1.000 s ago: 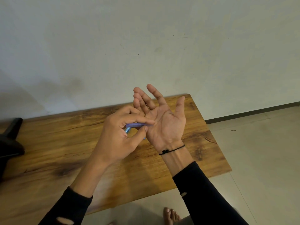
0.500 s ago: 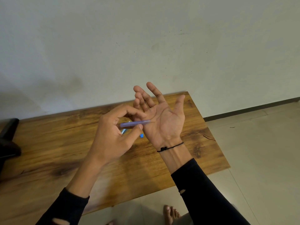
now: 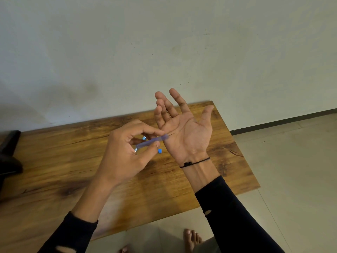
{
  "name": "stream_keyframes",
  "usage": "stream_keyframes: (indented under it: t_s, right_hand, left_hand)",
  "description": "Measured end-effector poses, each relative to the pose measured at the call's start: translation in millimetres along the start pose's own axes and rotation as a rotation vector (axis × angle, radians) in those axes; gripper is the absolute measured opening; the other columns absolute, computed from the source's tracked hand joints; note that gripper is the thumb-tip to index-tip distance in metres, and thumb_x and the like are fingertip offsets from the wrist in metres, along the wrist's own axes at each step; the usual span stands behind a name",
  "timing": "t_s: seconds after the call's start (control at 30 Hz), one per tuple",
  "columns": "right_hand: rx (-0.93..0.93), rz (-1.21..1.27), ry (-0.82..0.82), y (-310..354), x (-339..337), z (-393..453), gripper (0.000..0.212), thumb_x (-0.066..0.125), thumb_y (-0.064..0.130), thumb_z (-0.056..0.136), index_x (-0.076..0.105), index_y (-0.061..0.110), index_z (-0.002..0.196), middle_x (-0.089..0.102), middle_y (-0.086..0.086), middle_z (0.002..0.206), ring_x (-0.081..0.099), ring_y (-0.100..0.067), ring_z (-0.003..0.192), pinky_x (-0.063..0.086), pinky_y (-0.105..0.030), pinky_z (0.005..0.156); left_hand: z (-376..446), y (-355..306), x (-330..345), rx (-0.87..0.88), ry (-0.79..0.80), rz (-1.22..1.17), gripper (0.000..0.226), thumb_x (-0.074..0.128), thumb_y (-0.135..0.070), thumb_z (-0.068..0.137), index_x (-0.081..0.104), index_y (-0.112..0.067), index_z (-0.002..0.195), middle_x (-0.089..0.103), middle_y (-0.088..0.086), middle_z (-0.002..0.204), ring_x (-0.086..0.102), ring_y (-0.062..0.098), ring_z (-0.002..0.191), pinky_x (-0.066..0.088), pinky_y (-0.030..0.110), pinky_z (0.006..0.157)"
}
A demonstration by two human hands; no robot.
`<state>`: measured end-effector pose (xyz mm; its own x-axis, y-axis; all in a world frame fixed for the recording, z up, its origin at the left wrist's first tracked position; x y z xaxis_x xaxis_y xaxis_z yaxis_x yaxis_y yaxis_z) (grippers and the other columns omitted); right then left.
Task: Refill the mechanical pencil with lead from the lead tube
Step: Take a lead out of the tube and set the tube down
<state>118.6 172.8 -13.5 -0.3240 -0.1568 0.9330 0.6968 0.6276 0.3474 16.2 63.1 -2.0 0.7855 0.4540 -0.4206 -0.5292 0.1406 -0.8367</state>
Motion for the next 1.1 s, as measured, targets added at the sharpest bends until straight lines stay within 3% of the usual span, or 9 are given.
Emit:
stream_keyframes:
  t_s: [0.07,0.13,0.23,0.3,0.43,0.8,0.97,1.03,1.1]
  right_hand:
    - [0.001,-0.001,-0.015,-0.4,0.5,-0.8,0.106,0.023,0.085,0.096,0.043,0.0,0.156,0.068,-0.033,0.128,0.069,-0.034,0.105,0.062,-0.041,0.09]
    - [-0.004,-0.019,-0.046,-1.0,-0.4,-1.4,0.105,0.021,0.085,0.096,0.047,0.001,0.153,0.071,-0.029,0.118,0.066,-0.029,0.09,0.059,-0.037,0.079]
    - [-0.034,-0.045,-0.109,0.4,-3.7,-1.4,0.098,0.017,0.085,0.096,0.055,0.005,0.139,0.068,-0.018,0.093,0.04,-0.017,0.058,0.037,-0.03,0.055]
    - [-0.05,-0.043,-0.137,1.6,-5.1,-1.6,0.096,0.015,0.084,0.097,0.055,0.005,0.135,0.063,-0.016,0.085,0.021,-0.015,0.05,0.023,-0.027,0.049]
    - [-0.053,-0.029,-0.157,2.3,-7.4,-2.6,0.098,0.014,0.084,0.097,0.057,0.005,0.132,0.059,-0.014,0.079,0.013,-0.015,0.048,0.019,-0.025,0.045]
    - [-0.057,-0.016,-0.146,10.8,-8.1,-0.2,0.097,0.013,0.086,0.096,0.055,0.008,0.134,0.057,-0.012,0.086,0.013,-0.015,0.056,0.016,-0.026,0.047]
    - [-0.071,0.008,-0.141,19.6,-11.7,2.3,0.097,0.014,0.086,0.096,0.057,0.008,0.131,0.059,-0.011,0.084,0.014,-0.015,0.056,0.016,-0.028,0.048]
    - [-0.072,0.014,-0.141,20.6,-12.6,2.8,0.097,0.014,0.086,0.096,0.057,0.008,0.131,0.059,-0.011,0.084,0.014,-0.015,0.056,0.016,-0.028,0.047]
    - [-0.07,0.021,-0.136,20.6,-12.9,3.2,0.097,0.014,0.086,0.096,0.057,0.007,0.132,0.059,-0.011,0.084,0.015,-0.015,0.055,0.017,-0.027,0.047]
  left_hand:
    - [0.1,-0.4,-0.2,0.014,-0.006,0.004,0.025,0.082,-0.007,0.085,0.086,-0.022,0.106,0.078,-0.007,0.102,0.076,0.02,0.096,0.065,0.044,0.072]
    - [0.1,-1.4,0.0,0.03,-0.005,0.019,0.025,0.082,-0.007,0.086,0.086,-0.021,0.106,0.078,-0.006,0.102,0.075,0.019,0.096,0.064,0.045,0.073]
    - [-1.0,-4.1,1.6,0.049,-0.008,0.043,0.025,0.081,-0.007,0.086,0.086,-0.021,0.107,0.077,-0.008,0.102,0.075,0.017,0.095,0.064,0.04,0.074]
    - [-1.9,-5.6,3.7,0.054,-0.013,0.037,0.025,0.082,-0.006,0.085,0.086,-0.02,0.105,0.076,-0.008,0.101,0.075,0.016,0.094,0.064,0.032,0.074]
    - [-2.5,-6.6,6.6,0.054,-0.008,0.053,0.028,0.083,-0.001,0.085,0.086,-0.02,0.105,0.075,-0.008,0.099,0.074,0.015,0.093,0.061,0.023,0.075]
    - [-2.9,1.4,2.6,0.012,-0.018,0.076,0.023,0.081,-0.013,0.086,0.085,-0.022,0.107,0.075,-0.014,0.098,0.074,0.014,0.093,0.059,0.024,0.07]
    - [-10.4,20.3,6.8,-0.145,0.078,0.1,0.028,0.088,-0.017,0.087,0.081,-0.038,0.105,0.078,-0.015,0.087,0.075,0.008,0.082,0.057,0.013,0.071]
    - [-16.5,30.6,16.5,-0.214,0.149,0.208,0.015,0.088,-0.023,0.088,0.083,-0.035,0.095,0.081,-0.018,0.082,0.076,0.005,0.077,0.061,0.021,0.07]
    - [-23.0,36.2,28.6,-0.243,0.232,0.395,0.008,0.084,-0.037,0.09,0.083,-0.035,0.098,0.081,-0.022,0.086,0.073,-0.002,0.077,0.063,0.028,0.073]
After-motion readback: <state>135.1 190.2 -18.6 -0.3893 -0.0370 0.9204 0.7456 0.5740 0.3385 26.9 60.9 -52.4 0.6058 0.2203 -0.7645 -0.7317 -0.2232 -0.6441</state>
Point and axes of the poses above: each hand's wrist, its own z-axis towards the middle knuckle, its own x-axis out of the palm, y = z × x, the point moved 5 cm from there along z, towards the middle knuckle
